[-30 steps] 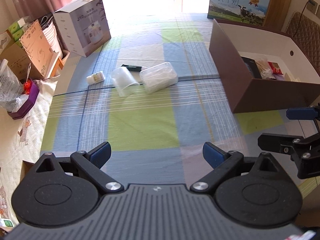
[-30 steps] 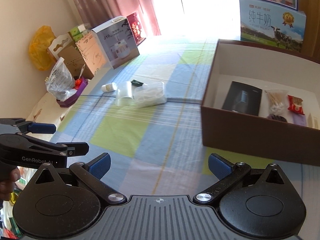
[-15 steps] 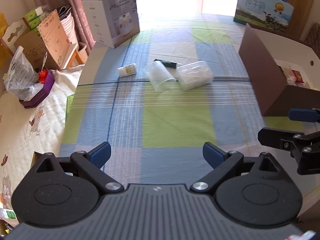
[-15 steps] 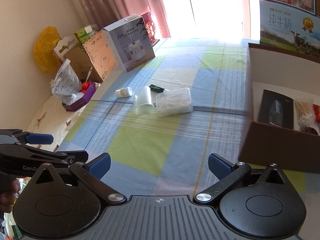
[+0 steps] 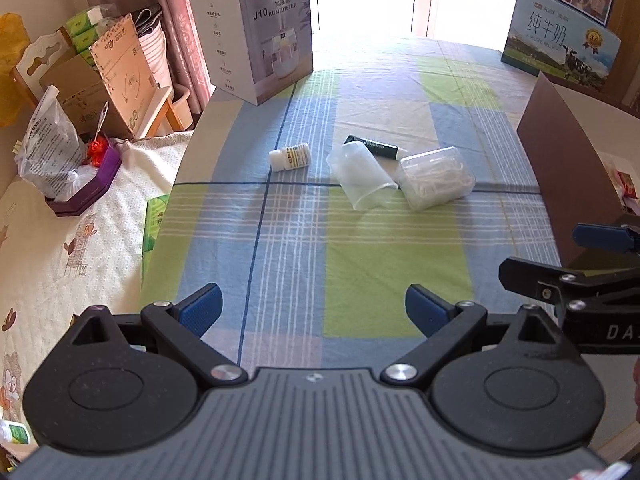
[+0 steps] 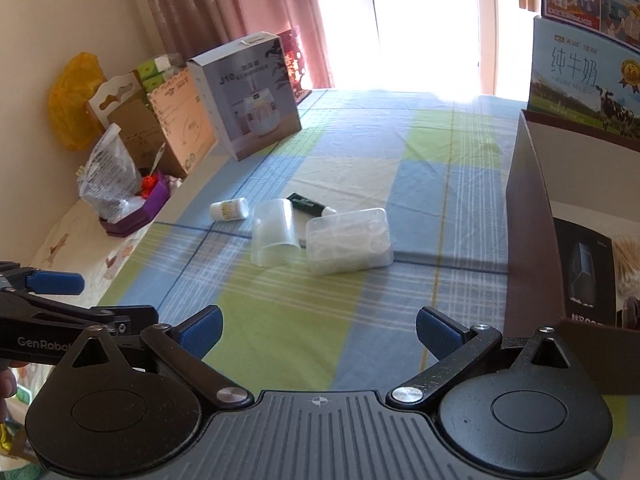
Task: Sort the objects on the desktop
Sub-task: 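Withdraw both tools from the box toward the remaining table items, then grasp the clear cup with the left gripper while the right grasps the floss-pick box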
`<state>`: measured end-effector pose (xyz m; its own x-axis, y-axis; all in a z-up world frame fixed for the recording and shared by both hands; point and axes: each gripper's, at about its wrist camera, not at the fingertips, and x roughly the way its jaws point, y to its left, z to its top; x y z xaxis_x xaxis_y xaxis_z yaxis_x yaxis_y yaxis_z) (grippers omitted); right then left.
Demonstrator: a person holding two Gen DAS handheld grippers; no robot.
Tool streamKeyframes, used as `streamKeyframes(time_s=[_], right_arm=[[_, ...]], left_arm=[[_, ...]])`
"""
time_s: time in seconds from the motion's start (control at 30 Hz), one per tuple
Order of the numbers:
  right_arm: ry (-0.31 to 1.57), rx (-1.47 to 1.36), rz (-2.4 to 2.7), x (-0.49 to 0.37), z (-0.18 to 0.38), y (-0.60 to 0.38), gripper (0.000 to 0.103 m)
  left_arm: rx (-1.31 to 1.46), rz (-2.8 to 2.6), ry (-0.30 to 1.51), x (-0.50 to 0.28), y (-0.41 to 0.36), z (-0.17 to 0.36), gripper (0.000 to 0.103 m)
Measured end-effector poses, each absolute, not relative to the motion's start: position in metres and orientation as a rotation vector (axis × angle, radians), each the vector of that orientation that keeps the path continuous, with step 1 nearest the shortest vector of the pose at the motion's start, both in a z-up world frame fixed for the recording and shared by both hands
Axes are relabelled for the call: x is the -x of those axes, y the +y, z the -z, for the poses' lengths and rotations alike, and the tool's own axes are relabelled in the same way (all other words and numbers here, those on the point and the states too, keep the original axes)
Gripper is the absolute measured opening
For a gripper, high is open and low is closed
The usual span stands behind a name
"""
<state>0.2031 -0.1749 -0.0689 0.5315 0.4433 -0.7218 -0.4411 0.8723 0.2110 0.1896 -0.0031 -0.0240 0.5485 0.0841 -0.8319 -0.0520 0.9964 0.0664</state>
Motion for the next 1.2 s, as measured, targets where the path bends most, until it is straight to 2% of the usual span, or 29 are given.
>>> streamKeyframes(time_s=[0.23,0.4,0.97,1.03,1.1,1.2], right_arm=[[0.836,0.035,-0.506,-0.232,0.082,-0.165,0.100],[0.844,0.054,-0.496,-0.254,0.097,-0.158,0.094],[0.881,0.157,-0.481,-0.304,0.144,-0.131,0.091],[0.883,0.156,-0.483,-0.307,0.147,-0.131,0.090],[0.884,0.156,-0.476,-0.309,0.148,-0.131,0.083],[0.880,0.159,-0.441,-0.312,0.148,-0.133,0.083]], left_arm=[[-0.011,-0.069,0.986,-0.219,0.004,0.036,0.096],[-0.007,-0.065,0.982,-0.243,0.009,0.044,0.096],[-0.015,-0.036,1.048,-0.311,0.021,0.080,0.096],[-0.012,-0.034,1.054,-0.315,0.021,0.082,0.096],[-0.009,-0.028,1.060,-0.319,0.020,0.085,0.096],[-0.005,-0.017,1.065,-0.324,0.016,0.088,0.096]])
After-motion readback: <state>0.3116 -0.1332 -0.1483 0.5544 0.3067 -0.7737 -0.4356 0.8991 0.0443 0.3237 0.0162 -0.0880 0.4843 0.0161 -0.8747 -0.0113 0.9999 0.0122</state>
